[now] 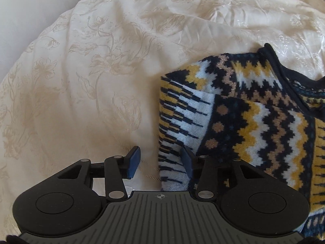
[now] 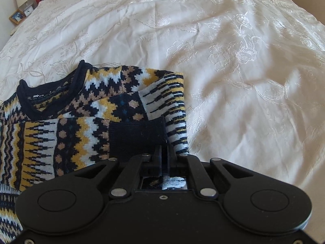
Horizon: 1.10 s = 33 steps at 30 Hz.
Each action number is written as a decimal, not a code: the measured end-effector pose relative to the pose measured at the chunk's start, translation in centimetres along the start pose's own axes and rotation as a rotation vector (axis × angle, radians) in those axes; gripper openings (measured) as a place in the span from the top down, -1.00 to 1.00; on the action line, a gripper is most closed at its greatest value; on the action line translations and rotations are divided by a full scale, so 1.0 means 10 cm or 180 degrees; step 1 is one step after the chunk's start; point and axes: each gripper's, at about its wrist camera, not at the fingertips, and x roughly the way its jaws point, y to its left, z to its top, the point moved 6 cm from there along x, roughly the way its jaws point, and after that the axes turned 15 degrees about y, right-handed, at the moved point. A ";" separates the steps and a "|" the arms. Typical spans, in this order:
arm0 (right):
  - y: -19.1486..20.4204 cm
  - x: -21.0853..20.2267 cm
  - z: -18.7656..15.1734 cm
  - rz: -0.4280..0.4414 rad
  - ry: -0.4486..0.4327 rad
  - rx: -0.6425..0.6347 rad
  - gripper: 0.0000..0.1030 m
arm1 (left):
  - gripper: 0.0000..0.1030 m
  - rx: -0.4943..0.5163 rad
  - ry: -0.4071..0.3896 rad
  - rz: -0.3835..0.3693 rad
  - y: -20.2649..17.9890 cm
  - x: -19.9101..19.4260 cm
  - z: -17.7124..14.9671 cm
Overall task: Fold small clothes
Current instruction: 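Lower the cuff onto the body and open the left tool, then move both tools down to the navy ribbed hem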
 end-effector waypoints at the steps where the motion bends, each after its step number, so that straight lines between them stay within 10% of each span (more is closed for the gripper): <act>1: 0.00 -0.01 0.00 -0.0029 -0.0012 -0.0023 0.74 | 0.11 0.0005 0.0000 -0.0017 0.01 -0.02 0.00; 6: -0.06 -0.24 -0.10 -0.0019 -0.0249 0.0035 -0.13 | 0.10 0.0064 -0.0069 -0.0154 0.07 -0.23 -0.16; 33: -0.33 -0.44 -1.77 0.0314 0.0150 -0.0359 -0.97 | -0.28 0.0121 0.0345 -0.0434 0.08 -0.59 -2.19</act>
